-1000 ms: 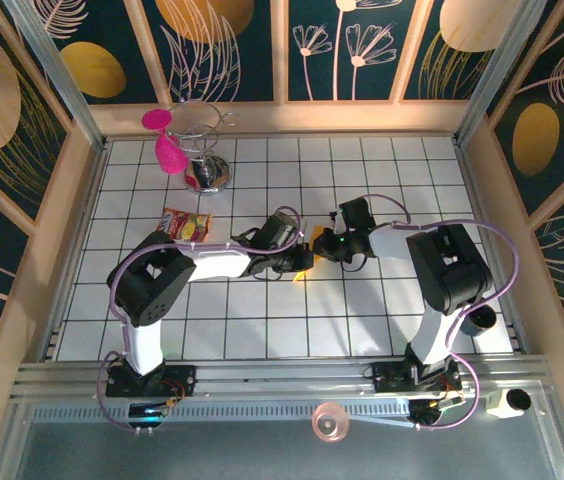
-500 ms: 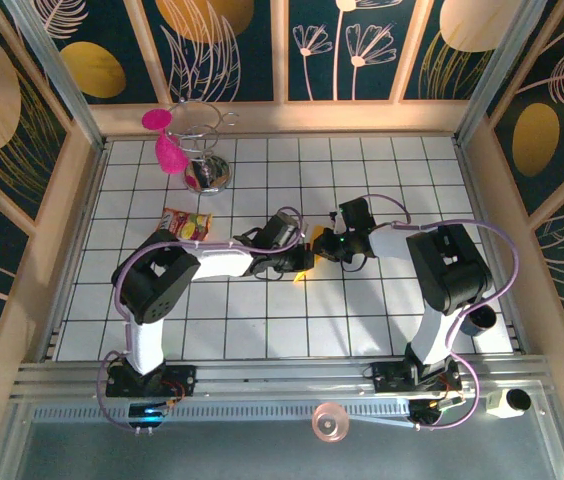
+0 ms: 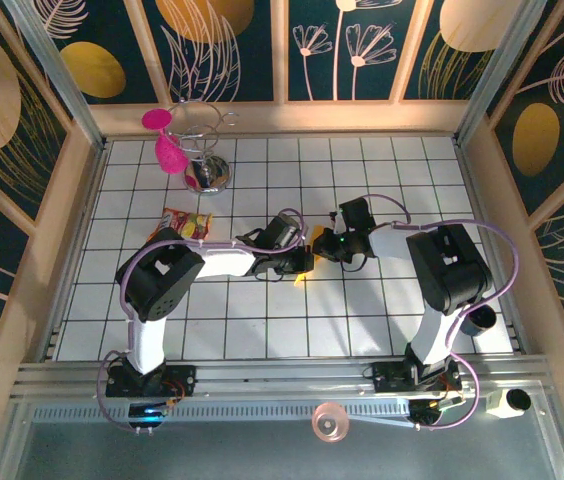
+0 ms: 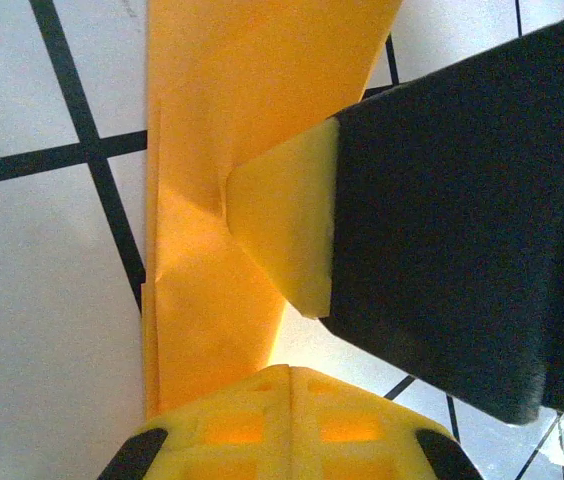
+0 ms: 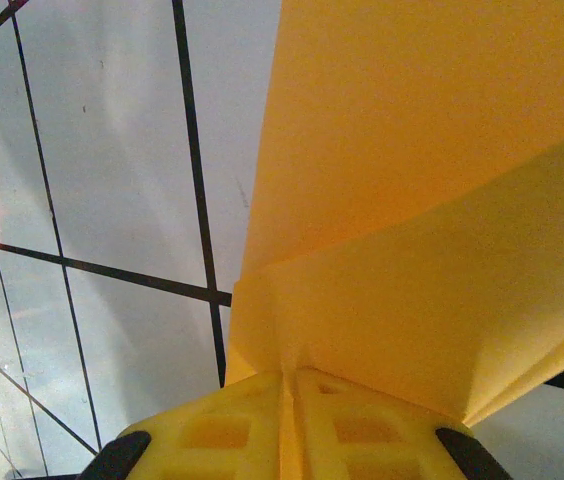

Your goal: Fold a paper plane with a square sheet of paper (pick it up from the middle)

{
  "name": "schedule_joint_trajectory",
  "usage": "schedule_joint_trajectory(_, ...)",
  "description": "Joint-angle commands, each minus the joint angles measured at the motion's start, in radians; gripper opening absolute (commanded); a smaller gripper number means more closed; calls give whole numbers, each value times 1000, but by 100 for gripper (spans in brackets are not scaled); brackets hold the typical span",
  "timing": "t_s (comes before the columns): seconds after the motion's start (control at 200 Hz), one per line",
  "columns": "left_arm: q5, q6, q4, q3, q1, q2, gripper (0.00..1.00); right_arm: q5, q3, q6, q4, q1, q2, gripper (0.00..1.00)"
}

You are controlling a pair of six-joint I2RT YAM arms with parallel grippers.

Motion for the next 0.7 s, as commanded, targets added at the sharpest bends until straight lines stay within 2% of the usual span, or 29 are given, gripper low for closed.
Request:
schedule_joint_trajectory(0.0, 8, 21, -38, -14, -4, 20, 0, 35, -33, -9, -65, 5, 44, 13)
schedule_joint_trajectory(0.691, 13, 27, -91, -58, -4, 16, 0, 39, -24, -8, -71, 4, 69, 12)
